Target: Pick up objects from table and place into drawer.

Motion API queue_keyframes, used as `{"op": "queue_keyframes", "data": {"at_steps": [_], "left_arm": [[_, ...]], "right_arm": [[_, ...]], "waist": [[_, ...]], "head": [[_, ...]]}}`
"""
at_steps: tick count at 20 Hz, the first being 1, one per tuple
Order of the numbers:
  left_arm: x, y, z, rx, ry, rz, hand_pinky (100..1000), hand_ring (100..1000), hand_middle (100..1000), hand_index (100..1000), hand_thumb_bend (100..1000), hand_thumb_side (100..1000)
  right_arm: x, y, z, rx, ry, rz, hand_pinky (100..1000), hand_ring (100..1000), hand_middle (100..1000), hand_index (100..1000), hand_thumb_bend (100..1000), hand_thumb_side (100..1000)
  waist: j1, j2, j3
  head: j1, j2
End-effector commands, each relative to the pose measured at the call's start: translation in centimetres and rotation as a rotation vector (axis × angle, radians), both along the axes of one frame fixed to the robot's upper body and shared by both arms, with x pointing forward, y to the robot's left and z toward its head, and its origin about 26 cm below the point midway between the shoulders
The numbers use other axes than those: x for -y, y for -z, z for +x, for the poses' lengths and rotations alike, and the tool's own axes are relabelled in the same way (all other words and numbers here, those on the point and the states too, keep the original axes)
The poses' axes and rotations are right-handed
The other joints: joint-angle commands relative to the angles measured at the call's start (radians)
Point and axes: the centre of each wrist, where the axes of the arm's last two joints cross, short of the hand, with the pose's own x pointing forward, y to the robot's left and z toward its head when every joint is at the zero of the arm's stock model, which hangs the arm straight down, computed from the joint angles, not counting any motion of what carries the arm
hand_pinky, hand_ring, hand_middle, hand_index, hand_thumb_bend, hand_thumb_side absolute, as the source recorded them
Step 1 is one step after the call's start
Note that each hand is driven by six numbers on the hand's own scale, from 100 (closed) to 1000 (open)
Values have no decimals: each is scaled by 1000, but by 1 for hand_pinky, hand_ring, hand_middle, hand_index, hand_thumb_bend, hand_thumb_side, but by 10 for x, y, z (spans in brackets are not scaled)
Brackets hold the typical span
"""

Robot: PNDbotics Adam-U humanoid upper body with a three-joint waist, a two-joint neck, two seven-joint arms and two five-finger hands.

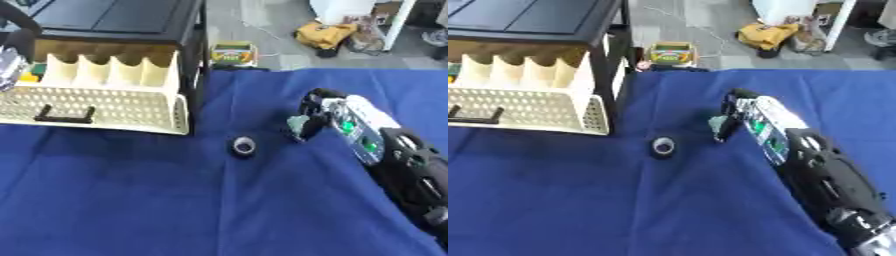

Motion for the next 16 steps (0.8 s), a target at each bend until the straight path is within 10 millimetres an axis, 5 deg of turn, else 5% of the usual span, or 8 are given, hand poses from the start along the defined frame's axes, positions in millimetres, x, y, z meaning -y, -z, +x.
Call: {"op": "queue_keyframes", "data": {"at_steps": [1,8,16], "left_arm": [[-1,-6,-4,25,-1,17,100,100,100,688,100,591],[-1,-5,-4,16,-1,17,100,100,100,687,100,594],[-1,-4,-4,15,-2,18,100,100,100,687,100,590]], "right_arm": [[3,-14,1,34,16,3,379,597,575,698,274,100],[-1,-18,0,57,21,27,326,564,548,663,100,100],[-5,-24,-1,93,24,43,296,542,521,633,100,100]], "waist": [[2,-19,-1],[1,-19,-2],[-1,-22,-2]], "head": [[1,-11],[-1,-12],[1,-12]]}}
